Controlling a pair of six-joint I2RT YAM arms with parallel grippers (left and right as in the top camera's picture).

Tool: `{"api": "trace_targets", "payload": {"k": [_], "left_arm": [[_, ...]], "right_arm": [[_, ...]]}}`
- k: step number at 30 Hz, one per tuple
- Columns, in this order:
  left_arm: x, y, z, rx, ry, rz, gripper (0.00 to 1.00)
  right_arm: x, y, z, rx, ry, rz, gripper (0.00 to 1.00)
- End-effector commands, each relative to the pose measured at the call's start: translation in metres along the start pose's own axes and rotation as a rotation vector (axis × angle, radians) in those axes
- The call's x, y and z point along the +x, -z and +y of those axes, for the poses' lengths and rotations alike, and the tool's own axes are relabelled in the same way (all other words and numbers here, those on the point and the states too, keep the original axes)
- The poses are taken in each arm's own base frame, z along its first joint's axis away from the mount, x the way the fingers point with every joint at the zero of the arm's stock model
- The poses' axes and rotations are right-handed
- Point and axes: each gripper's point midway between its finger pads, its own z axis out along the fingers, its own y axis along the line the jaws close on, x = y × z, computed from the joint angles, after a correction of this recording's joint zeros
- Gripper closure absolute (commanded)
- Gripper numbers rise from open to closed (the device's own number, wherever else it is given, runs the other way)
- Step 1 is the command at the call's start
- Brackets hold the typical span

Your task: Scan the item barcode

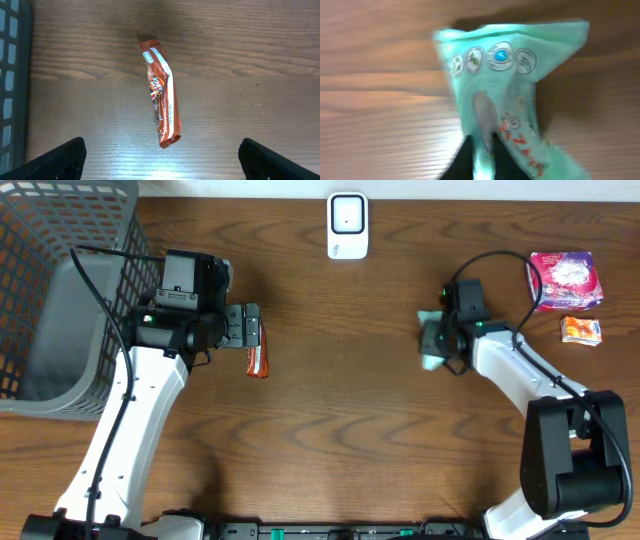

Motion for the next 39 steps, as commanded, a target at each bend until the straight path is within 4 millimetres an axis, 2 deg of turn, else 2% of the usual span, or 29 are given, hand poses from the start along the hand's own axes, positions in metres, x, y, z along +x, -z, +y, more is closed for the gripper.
{"api": "trace_targets", "payload": {"k": [1, 3, 5, 10, 13, 19, 25, 29, 33, 36, 39], "left_arm": [[0.0, -0.001, 0.002, -0.01, 0.005, 0.001, 0.02], [0.0, -0.001, 0.002, -0.01, 0.005, 0.001, 0.02], [0.0, -0.001, 0.002, -0.01, 0.005, 0.001, 0.02], [0.0, -0.001, 0.002, -0.01, 0.005, 0.001, 0.02], [0.0, -0.001, 0.002, -0.01, 0.005, 0.001, 0.02], [0.0, -0.001, 0.002, -0.01, 0.005, 0.001, 0.02], [0.0, -0.001, 0.002, -0.01, 0.005, 0.001, 0.02], [0.0, -0.001, 0.002, -0.01, 0.005, 0.001, 0.02], [0.0, -0.001, 0.002, -0.01, 0.005, 0.001, 0.02], [0.0, -0.001, 0.002, -0.01, 0.005, 0.001, 0.02], [0.0, -0.001, 0.002, -0.01, 0.005, 0.001, 0.02]], "right_arm": [[-0.008, 0.018, 0.066, -0.333, -0.274, 0.115, 0.95], [-0.016, 0.023, 0.076, -0.373, -0.337, 0.117, 0.92], [-0.017, 0.023, 0.076, -0.365, -0.356, 0.112, 0.9], [-0.008, 0.009, 0.036, -0.121, -0.341, 0.054, 0.89], [-0.009, 0.006, 0.026, -0.048, -0.264, 0.014, 0.87], [-0.006, 0.002, 0.008, 0.087, -0.236, -0.042, 0.88], [0.015, -0.025, -0.007, 0.153, -0.224, -0.008, 0.88], [0.035, -0.041, -0.038, 0.292, -0.217, 0.032, 0.92], [0.036, -0.036, -0.044, 0.319, -0.159, 0.048, 0.87], [0.022, -0.024, -0.039, 0.318, -0.1, 0.028, 0.8], [0.001, -0.002, -0.033, 0.327, -0.072, -0.02, 0.71]]}}
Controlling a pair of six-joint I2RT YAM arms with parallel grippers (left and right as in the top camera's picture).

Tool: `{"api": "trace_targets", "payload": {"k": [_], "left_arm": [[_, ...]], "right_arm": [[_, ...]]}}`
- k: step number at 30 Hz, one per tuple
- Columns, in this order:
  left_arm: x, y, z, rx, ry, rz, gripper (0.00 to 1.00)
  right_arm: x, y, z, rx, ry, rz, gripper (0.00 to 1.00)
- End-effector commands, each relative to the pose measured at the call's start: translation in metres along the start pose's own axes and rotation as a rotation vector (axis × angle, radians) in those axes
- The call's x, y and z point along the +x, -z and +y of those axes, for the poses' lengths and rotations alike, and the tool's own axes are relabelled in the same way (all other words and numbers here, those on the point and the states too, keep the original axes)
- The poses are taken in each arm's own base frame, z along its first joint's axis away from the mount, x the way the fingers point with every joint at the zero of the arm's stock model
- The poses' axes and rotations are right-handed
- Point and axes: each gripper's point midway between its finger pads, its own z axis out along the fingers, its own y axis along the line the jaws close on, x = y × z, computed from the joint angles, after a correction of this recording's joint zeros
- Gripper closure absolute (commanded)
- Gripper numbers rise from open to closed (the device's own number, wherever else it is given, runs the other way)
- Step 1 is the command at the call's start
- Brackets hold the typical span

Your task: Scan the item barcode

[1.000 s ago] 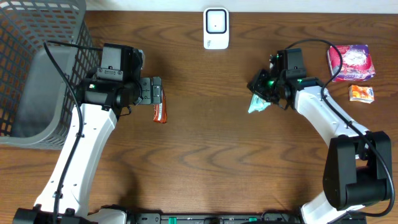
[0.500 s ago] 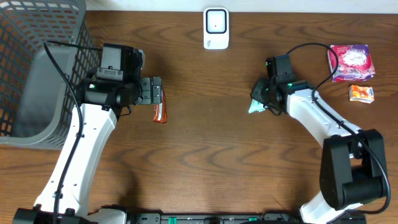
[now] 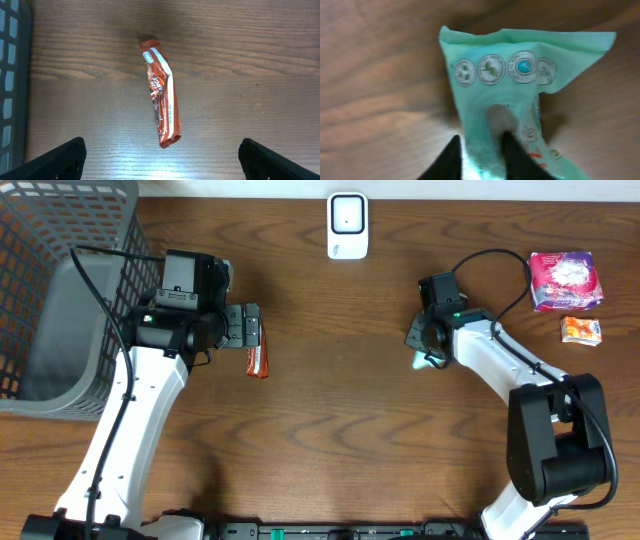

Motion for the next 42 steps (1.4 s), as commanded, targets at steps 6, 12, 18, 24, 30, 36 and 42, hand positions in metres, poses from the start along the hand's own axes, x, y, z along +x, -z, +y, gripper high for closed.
{"api": "trace_targets", "payload": {"k": [6, 12, 18, 24, 30, 36, 42], "left_arm": [[0.0, -0.001, 0.002, -0.01, 0.005, 0.001, 0.02], [0.0, -0.001, 0.002, -0.01, 0.005, 0.001, 0.02], [0.0, -0.001, 0.002, -0.01, 0.005, 0.001, 0.02], [0.0, -0.001, 0.002, -0.01, 0.005, 0.001, 0.02], [0.0, -0.001, 0.002, -0.01, 0.005, 0.001, 0.02], [0.0, -0.001, 0.002, -0.01, 0.005, 0.001, 0.02], [0.0, -0.001, 0.002, -0.01, 0.005, 0.001, 0.02]], "right_arm": [[-0.041, 0.041, 0.004, 0.012, 0.161, -0.107, 0.53], [-0.048, 0.043, 0.0, 0.063, 0.373, -0.132, 0.46], [-0.037, 0.042, -0.012, 0.112, 0.46, -0.078, 0.47], [-0.025, 0.037, -0.022, 0.147, 0.472, -0.022, 0.5], [-0.01, 0.016, -0.036, 0.201, 0.485, 0.036, 0.48], [0.005, -0.003, -0.038, 0.198, 0.49, 0.103, 0.49], [0.019, -0.016, -0.028, 0.101, 0.473, 0.168, 0.59]]}}
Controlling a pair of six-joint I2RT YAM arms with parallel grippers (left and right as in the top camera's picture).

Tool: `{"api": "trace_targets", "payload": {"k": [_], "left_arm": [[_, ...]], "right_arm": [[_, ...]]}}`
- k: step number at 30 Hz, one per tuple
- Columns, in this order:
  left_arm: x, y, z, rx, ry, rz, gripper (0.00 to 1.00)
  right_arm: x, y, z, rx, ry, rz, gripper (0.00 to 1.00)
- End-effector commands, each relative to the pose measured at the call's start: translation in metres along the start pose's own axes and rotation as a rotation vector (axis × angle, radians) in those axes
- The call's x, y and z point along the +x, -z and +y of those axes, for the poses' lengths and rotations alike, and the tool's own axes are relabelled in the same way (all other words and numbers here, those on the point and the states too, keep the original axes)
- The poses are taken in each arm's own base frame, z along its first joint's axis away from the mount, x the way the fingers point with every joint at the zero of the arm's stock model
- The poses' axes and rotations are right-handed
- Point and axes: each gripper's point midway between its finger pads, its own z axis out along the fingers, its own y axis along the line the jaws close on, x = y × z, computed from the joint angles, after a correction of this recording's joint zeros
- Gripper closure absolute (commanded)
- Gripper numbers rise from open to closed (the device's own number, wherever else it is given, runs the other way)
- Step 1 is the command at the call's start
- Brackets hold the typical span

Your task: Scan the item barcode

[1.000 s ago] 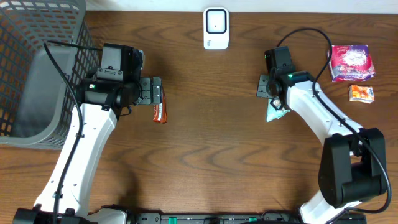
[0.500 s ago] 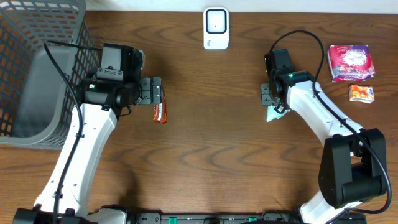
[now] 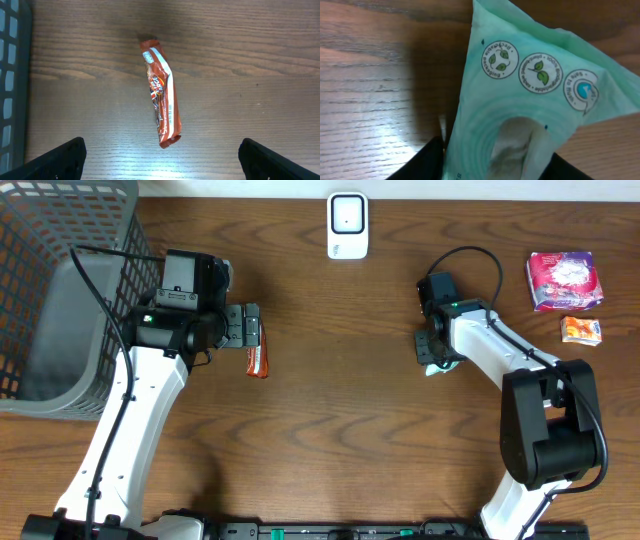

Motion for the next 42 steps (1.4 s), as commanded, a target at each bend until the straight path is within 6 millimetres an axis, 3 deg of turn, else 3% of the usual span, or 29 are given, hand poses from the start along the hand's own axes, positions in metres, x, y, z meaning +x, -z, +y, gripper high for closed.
{"api": "trace_targets", "payload": {"k": [1, 5, 9, 14, 20, 27, 33, 38, 42], "left_arm": [[0.0, -0.001, 0.002, -0.01, 0.005, 0.001, 0.02], [0.0, -0.001, 0.002, -0.01, 0.005, 0.001, 0.02], [0.0, -0.001, 0.002, -0.01, 0.005, 0.001, 0.02], [0.0, -0.001, 0.002, -0.01, 0.005, 0.001, 0.02], [0.0, -0.001, 0.002, -0.01, 0.005, 0.001, 0.02], [0.0, -0.001, 0.002, -0.01, 0.005, 0.001, 0.02], [0.0, -0.001, 0.002, -0.01, 0.005, 0.001, 0.02], [0.0, -0.001, 0.002, -0.01, 0.005, 0.001, 0.02], [0.0, -0.001, 0.002, -0.01, 0.005, 0.001, 0.02]], "right_arm": [[0.004, -0.008, 0.013, -0.095, -0.011, 0.03, 0.64], [-0.007, -0.001, 0.049, -0.308, -0.092, 0.004, 0.79], [-0.04, 0.017, 0.073, -0.468, -0.187, -0.081, 0.98], [-0.1, 0.056, 0.081, -0.569, -0.309, -0.234, 0.97], [-0.174, 0.118, 0.093, -0.67, -0.404, -0.491, 0.99], [-0.227, 0.165, 0.109, -0.747, -0.565, -0.757, 0.99], [-0.268, 0.16, 0.136, -0.786, -0.554, -0.809, 0.99], [-0.298, 0.137, 0.145, -0.743, -0.563, -0.76, 0.99], [-0.31, 0.122, 0.148, -0.717, -0.567, -0.715, 0.99]]}}
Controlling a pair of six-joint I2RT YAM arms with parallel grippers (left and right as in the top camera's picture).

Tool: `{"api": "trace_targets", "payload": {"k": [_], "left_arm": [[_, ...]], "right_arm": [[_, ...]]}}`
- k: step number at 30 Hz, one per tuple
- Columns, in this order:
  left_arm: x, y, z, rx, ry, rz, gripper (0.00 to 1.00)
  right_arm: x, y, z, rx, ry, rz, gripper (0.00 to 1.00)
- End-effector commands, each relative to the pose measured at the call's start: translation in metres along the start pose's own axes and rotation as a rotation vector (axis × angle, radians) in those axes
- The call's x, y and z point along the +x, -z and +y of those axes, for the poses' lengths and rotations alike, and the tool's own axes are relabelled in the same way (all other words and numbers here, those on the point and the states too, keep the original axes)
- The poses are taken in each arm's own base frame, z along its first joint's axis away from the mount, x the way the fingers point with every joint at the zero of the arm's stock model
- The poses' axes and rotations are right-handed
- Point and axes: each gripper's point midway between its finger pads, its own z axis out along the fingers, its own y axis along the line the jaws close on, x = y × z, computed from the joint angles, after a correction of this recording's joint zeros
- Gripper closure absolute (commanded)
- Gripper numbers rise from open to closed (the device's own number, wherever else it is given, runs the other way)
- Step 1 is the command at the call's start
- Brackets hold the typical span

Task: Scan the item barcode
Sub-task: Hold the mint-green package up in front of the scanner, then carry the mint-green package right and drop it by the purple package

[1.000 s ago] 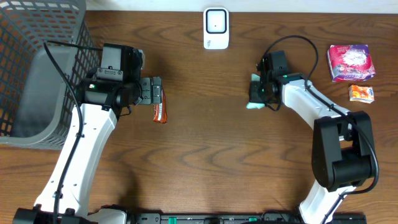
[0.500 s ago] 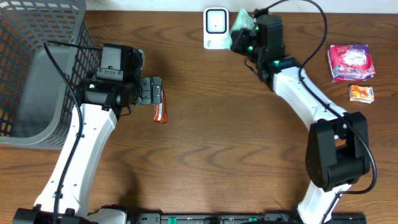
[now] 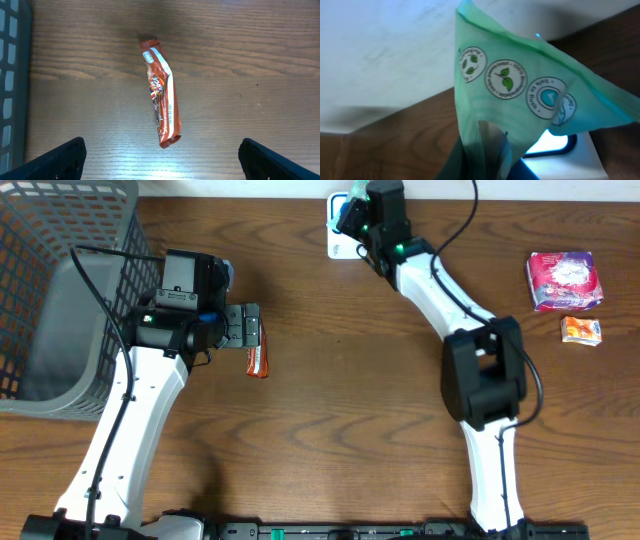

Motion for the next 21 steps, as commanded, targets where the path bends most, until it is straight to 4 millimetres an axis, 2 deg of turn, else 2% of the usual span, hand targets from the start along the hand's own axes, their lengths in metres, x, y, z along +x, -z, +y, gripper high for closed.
{"api": "trace_targets", "payload": {"k": [1, 6, 9, 12, 14, 18, 21], "left_arm": [[0.0, -0.001, 0.002, -0.01, 0.005, 0.001, 0.02], [0.0, -0.001, 0.002, -0.01, 0.005, 0.001, 0.02], [0.0, -0.001, 0.002, -0.01, 0.006, 0.001, 0.02], [0.0, -0.001, 0.002, -0.01, 0.005, 0.001, 0.02], [0.0, -0.001, 0.002, -0.01, 0.005, 0.001, 0.02], [0.0, -0.001, 0.002, -0.01, 0.005, 0.001, 0.02], [0.0, -0.001, 0.002, -0.01, 0.005, 0.001, 0.02]], "right_arm": [[-0.021, -0.003, 0.013, -0.02, -0.013, -0.034, 0.99], [-0.019, -0.005, 0.01, -0.012, 0.007, -0.023, 0.99], [-0.03, 0.005, 0.002, 0.02, 0.028, -0.017, 0.99], [-0.052, 0.025, -0.018, 0.096, 0.059, -0.014, 0.99], [-0.073, 0.047, -0.043, 0.19, 0.062, -0.024, 0.99], [-0.11, 0.103, -0.105, 0.394, 0.11, -0.001, 0.99], [-0.125, 0.154, -0.168, 0.609, 0.13, 0.059, 0.99]]}}
